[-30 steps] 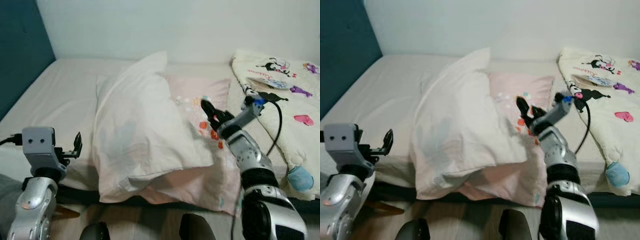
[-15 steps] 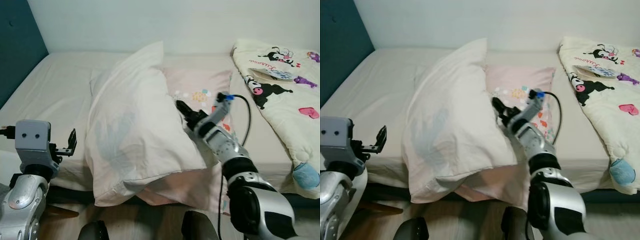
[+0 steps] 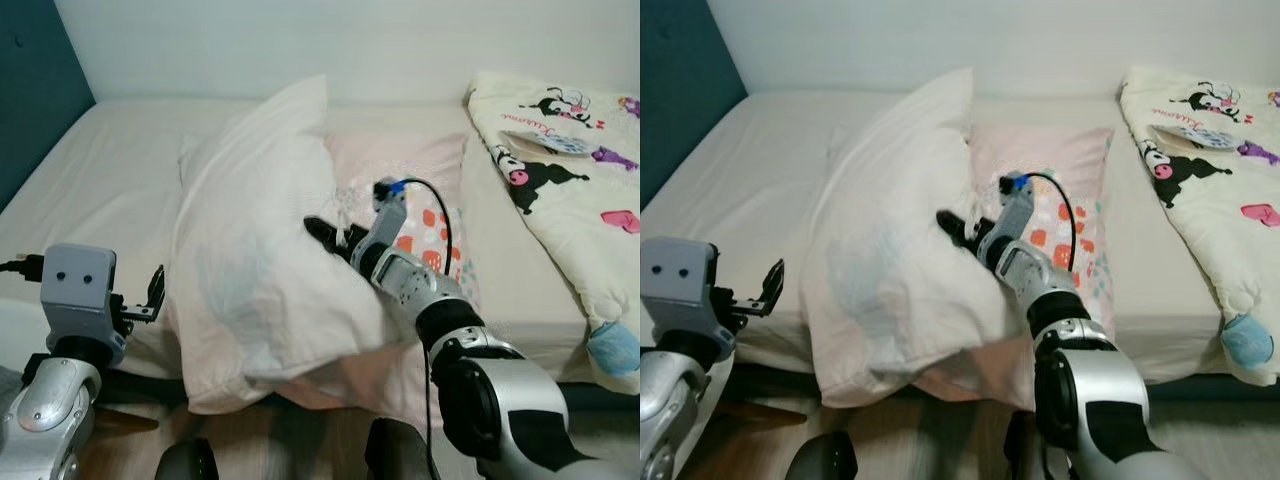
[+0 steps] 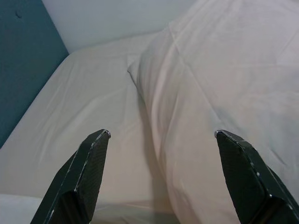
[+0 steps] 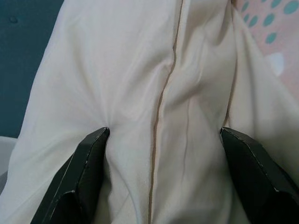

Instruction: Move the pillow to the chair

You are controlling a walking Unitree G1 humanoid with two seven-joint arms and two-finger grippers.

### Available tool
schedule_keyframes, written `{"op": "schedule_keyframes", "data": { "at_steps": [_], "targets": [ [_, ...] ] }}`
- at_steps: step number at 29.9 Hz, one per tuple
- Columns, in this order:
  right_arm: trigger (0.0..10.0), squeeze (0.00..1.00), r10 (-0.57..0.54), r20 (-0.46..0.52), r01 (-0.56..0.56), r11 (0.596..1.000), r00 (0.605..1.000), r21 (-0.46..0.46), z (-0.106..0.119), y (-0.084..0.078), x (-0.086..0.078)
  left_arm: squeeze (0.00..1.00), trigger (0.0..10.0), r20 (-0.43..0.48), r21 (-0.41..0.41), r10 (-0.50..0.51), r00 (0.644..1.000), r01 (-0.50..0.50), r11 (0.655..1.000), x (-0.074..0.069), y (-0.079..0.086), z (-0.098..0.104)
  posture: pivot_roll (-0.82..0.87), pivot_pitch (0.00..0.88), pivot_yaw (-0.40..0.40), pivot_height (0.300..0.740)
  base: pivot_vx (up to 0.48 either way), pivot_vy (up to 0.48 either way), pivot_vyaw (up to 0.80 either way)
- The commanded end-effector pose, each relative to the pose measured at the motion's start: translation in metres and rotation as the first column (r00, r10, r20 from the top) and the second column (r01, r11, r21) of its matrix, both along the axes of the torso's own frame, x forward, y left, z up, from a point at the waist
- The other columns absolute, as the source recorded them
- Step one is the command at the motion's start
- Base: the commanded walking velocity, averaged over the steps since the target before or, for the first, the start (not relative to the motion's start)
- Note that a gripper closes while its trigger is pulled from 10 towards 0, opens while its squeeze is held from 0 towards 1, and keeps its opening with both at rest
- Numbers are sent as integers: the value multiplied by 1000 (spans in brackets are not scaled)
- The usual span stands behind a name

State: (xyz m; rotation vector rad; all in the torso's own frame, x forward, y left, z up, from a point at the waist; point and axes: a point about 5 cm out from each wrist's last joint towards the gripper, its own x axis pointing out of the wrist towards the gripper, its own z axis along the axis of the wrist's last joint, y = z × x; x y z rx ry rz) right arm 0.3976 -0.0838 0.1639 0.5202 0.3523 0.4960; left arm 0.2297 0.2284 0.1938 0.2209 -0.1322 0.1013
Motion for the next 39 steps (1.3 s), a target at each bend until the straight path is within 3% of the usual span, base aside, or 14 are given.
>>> {"op": "schedule_keyframes", "data": {
  "at_steps": [1,6,7,8,9,10,11,12,18,27,32,35,36,39],
  "targets": [
    [10000,0,60,-41,-59,998,997,31,2,17,-3,0,10000,-19,15,-13,1000,14,1000,-2,-3,-1,88,131,-55,403,0,0,0],
    [10000,0,187,-17,-184,976,982,119,15,38,-6,0,10000,-18,7,-28,999,28,1000,0,-9,-1,85,118,-58,403,0,0,0],
    [9961,0,325,-29,-315,933,945,171,19,55,-14,0,10000,-13,5,-36,999,36,999,1,-11,0,85,113,-62,403,0,0,0],
    [7647,0,363,-44,-350,920,931,179,19,60,-17,0,10000,-11,5,-37,999,37,999,2,-12,0,85,113,-62,403,0,0,0],
    [1020,0,348,-92,-340,936,933,89,11,61,-18,0,10000,-10,10,-39,999,39,999,2,-11,1,84,110,-69,403,0,0,0],
    [1020,0,348,-92,-340,936,933,89,11,61,-18,0,10000,-10,10,-39,999,39,999,2,-11,1,84,110,-69,403,0,0,0],
    [1020,0,326,-124,-326,945,937,17,5,60,-19,0,10000,-9,15,-40,999,40,999,2,-11,1,84,110,-69,403,0,0,0],
    [0,0,270,-130,-275,961,954,-27,5,58,-16,0,10000,-5,19,-27,1000,27,999,1,-7,3,84,109,-74,403,0,0,0],
    [0,0,255,-113,-260,965,960,-24,8,55,-13,0,10000,-5,14,19,1000,-19,1000,-2,4,3,76,104,-79,403,0,0,0],
    [0,0,157,-45,-157,988,987,0,12,26,-4,0,10000,-1,-3,34,999,-34,999,2,3,-1,58,64,-91,403,0,0,0],
    [0,0,108,117,-98,992,987,-85,20,8,1,0,10000,9,-162,53,999,-51,986,10,-3,-5,55,11,-99,403,0,0,0],
    [0,0,96,257,-100,995,962,3,41,2,2,0,10000,-1,-235,65,998,-63,970,14,-7,-9,47,0,-102,403,0,0,0],
    [0,0,96,257,-100,995,962,3,41,2,2,0,10000,-1,-235,65,998,-63,970,14,-7,-9,47,0,-102,403,0,0,0],
    [0,0,62,396,-133,979,916,154,78,-12,4,0,10000,-4,-278,85,996,-82,957,22,-12,-12,45,0,-106,412,0,0,0]
  ]
}}
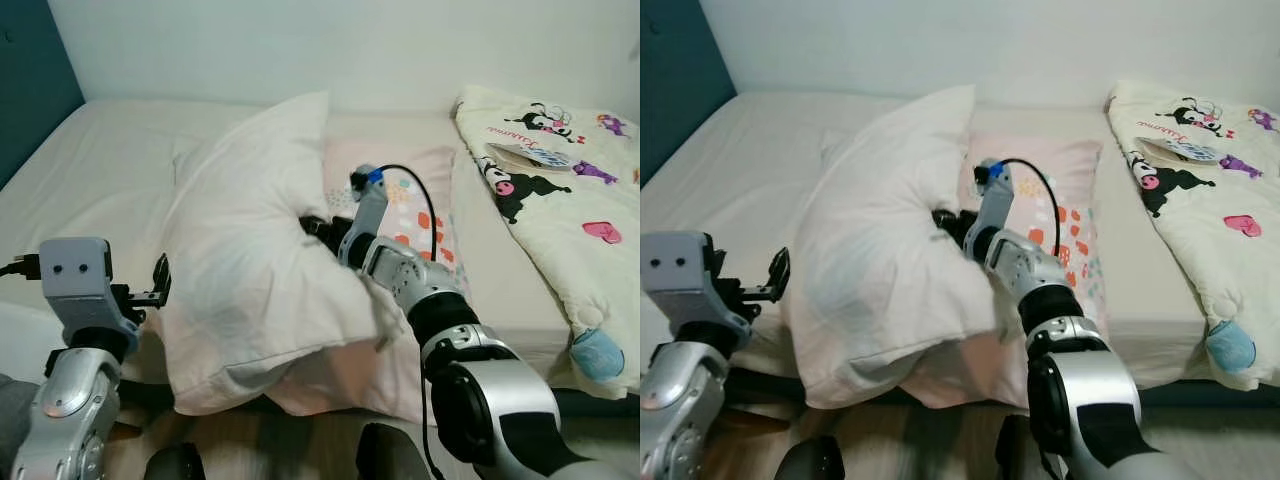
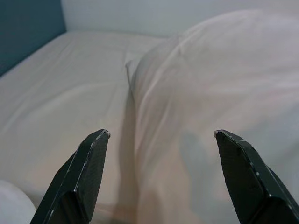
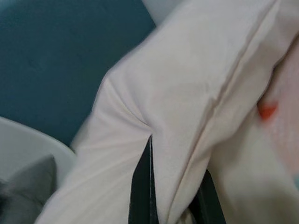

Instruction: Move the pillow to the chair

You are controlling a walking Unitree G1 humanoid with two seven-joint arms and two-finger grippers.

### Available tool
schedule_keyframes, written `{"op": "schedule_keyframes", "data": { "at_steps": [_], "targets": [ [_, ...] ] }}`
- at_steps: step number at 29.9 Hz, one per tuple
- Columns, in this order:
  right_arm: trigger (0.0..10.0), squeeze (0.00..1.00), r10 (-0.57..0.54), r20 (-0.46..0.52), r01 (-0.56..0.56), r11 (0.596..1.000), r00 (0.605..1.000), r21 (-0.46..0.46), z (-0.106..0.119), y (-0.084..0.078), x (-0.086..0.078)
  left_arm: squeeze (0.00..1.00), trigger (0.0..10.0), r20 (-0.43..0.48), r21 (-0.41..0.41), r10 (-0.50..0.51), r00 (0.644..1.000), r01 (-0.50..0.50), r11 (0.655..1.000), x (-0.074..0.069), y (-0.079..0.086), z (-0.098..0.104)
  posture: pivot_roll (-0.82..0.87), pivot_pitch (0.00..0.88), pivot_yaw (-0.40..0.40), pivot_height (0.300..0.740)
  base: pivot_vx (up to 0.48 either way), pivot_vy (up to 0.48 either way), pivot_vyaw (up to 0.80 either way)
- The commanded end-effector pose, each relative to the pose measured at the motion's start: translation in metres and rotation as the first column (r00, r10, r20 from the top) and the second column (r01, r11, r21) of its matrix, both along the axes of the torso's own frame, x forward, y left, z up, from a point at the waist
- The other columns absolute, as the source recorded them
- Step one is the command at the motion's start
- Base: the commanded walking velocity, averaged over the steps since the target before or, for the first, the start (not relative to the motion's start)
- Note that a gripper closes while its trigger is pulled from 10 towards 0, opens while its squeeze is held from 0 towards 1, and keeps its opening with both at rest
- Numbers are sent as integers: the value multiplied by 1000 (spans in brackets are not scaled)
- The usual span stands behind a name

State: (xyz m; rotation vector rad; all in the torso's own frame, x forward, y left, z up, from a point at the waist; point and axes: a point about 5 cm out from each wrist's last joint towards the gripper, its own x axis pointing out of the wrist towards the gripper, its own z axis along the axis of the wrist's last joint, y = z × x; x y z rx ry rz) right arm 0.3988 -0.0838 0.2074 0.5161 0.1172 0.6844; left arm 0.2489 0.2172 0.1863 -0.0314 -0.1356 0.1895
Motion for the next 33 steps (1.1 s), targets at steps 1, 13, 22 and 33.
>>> {"op": "schedule_keyframes", "data": {
  "at_steps": [1,13,22,33],
  "targets": [
    [0,0,-17,172,-5,992,985,127,43,-15,2,0,10000,-11,-32,18,1000,-18,999,5,-2,-3,45,0,-106,417,0,0,0],
    [0,0,-75,391,-19,972,917,233,106,-34,-2,0,10000,9,19,16,1000,-16,1000,29,-14,0,48,0,-98,460,-257,0,0],
    [0,0,-91,473,-44,963,876,268,128,-39,-8,0,10000,22,-2,-5,1000,5,1000,38,-20,-2,45,0,-89,489,0,0,0],
    [0,0,-70,484,-83,955,872,286,126,-30,-14,0,10000,-1,14,-29,1000,29,999,44,-29,-13,46,0,-80,536,-174,0,0]
  ]
}}
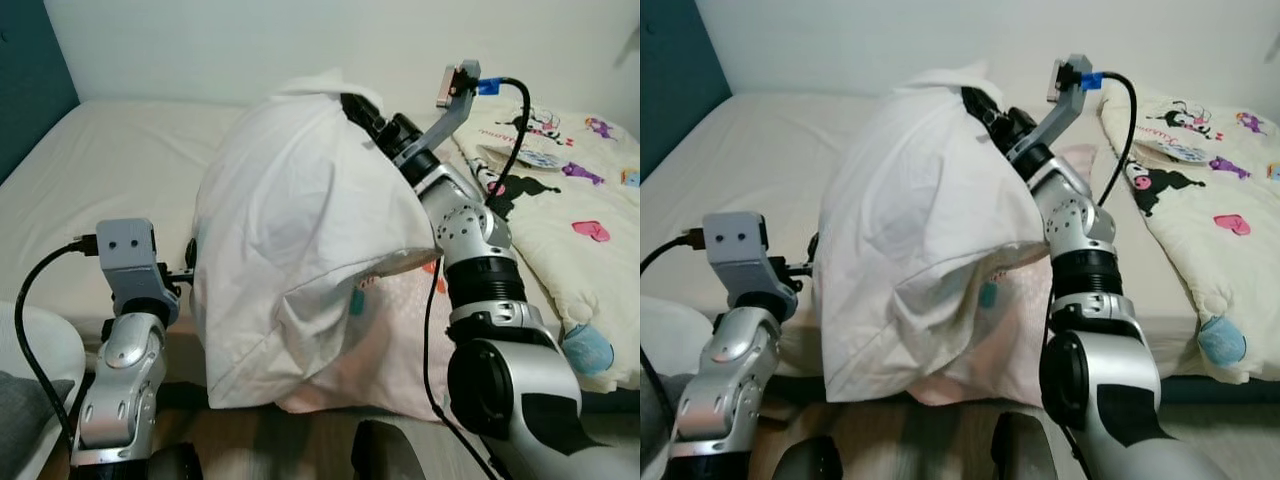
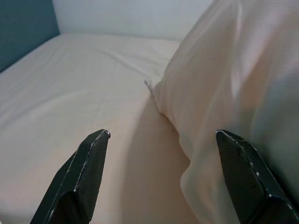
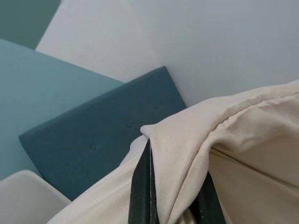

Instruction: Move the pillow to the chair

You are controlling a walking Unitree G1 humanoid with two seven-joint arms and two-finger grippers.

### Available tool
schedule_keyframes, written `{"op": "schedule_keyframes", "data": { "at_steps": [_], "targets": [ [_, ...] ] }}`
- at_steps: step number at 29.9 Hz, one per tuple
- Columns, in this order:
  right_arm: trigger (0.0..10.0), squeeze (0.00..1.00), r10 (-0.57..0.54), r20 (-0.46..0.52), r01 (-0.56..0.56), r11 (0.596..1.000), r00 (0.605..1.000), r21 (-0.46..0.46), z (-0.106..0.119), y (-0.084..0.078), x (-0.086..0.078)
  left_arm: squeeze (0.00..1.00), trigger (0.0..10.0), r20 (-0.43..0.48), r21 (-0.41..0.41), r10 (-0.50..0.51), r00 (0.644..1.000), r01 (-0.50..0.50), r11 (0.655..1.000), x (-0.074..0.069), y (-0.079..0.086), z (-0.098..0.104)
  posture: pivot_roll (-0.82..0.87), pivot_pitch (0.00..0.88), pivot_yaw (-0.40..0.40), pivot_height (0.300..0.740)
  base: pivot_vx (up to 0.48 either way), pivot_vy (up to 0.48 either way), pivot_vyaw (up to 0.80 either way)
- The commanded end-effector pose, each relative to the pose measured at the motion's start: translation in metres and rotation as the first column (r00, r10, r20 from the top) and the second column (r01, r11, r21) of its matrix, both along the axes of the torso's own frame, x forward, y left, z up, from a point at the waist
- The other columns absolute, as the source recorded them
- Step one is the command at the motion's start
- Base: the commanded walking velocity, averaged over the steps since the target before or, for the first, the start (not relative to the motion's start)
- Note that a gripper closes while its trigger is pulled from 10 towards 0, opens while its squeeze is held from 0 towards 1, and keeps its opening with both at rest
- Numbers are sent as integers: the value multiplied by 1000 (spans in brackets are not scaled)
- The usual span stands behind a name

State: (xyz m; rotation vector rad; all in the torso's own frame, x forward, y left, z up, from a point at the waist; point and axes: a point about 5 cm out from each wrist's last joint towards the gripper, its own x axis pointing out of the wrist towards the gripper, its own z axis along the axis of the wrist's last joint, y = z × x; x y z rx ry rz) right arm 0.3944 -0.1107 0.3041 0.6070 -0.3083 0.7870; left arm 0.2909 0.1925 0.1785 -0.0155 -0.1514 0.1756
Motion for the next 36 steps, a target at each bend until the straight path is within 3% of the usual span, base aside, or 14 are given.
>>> {"op": "schedule_keyframes", "data": {
  "at_steps": [1,15,36],
  "targets": [
    [0,0,-4,149,-7,998,989,70,30,-4,-9,0,10000,-15,-4,-17,1000,17,1000,2,-4,-5,46,0,-80,536,0,0,0],
    [0,0,72,194,-90,992,978,89,34,13,-19,0,10000,-21,-3,-29,999,29,1000,5,-10,-9,46,0,-83,584,-73,0,0],
    [0,0,135,215,-158,983,967,95,31,25,-27,0,10000,-4,6,-46,999,46,999,6,-15,-9,39,0,-82,641,-114,0,0]
  ]
}}
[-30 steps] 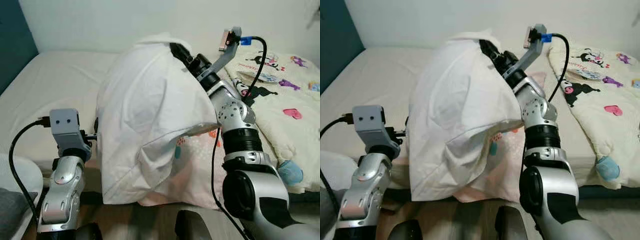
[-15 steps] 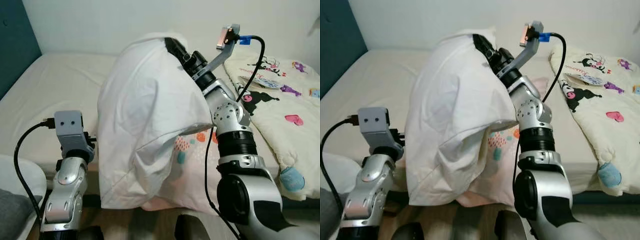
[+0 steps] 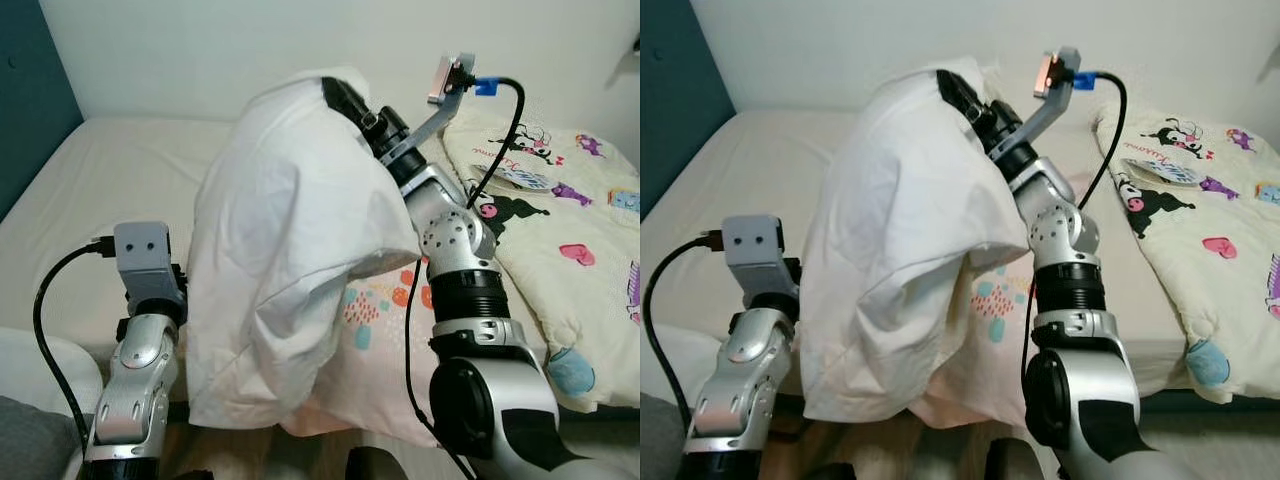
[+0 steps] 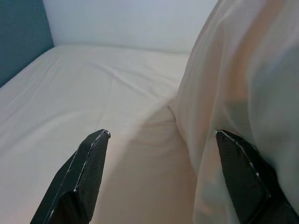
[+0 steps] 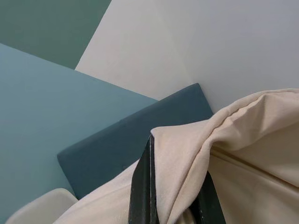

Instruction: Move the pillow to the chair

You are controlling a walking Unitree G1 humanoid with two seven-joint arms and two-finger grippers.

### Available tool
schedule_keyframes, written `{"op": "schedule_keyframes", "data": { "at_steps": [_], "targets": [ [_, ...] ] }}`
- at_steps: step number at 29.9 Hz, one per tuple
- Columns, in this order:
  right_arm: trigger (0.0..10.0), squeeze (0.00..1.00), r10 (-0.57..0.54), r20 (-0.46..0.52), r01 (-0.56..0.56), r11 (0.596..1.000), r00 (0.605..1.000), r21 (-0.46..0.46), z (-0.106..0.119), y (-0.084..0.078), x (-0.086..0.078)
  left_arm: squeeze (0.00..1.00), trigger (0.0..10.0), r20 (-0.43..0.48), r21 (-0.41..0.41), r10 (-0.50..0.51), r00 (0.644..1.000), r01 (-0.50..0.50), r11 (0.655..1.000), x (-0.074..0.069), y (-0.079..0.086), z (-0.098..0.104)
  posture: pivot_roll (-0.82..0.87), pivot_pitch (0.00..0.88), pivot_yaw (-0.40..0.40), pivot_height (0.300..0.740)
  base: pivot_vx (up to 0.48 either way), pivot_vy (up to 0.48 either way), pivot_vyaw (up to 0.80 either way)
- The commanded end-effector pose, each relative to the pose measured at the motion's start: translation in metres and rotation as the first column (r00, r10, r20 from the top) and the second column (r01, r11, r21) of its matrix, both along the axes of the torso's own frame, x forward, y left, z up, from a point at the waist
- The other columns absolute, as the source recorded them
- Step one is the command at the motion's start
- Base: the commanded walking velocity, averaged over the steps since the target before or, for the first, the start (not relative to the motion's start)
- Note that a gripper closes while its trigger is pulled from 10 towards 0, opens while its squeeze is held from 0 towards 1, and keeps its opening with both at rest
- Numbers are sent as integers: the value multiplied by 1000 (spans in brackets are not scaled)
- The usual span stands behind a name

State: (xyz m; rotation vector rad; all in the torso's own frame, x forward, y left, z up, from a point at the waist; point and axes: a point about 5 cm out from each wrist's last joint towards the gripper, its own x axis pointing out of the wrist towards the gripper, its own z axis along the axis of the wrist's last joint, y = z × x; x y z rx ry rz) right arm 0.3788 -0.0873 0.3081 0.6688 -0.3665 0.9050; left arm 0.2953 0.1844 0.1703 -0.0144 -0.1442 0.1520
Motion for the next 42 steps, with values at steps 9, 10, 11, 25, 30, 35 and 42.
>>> {"op": "schedule_keyframes", "data": {
  "at_steps": [9,10,11,25,30,35,42],
  "targets": [
    [0,0,58,166,-68,996,984,57,30,3,-17,0,10000,-15,-2,-17,1000,17,1000,2,-7,-3,39,0,-80,674,-153,0,0],
    [0,0,61,168,-72,996,984,58,31,3,-17,0,10000,-15,-3,-17,1000,17,1000,2,-7,-3,39,0,-80,679,-394,0,0],
    [0,0,75,178,-87,995,981,57,31,5,-20,0,10000,-17,-3,-17,1000,17,1000,2,-7,-4,38,0,-79,689,-398,0,0],
    [0,0,119,202,-129,991,972,36,31,10,-27,0,10000,-16,1,-11,1000,11,1000,1,-6,-4,37,0,-78,740,-405,0,0],
    [0,0,86,160,-75,994,983,-78,13,17,-22,0,10000,-30,28,7,1000,-6,1000,1,-3,-8,33,0,-76,740,0,0,0],
    [0,0,34,81,-17,978,996,-209,-15,21,-16,0,10000,-59,50,23,998,-20,999,-2,1,-15,33,0,-76,740,0,0,0],
    [0,0,33,-70,-56,928,997,-367,-91,12,-31,0,10000,-128,97,34,991,-22,995,-20,10,-34,31,0,-79,740,0,0,800]
  ]
}}
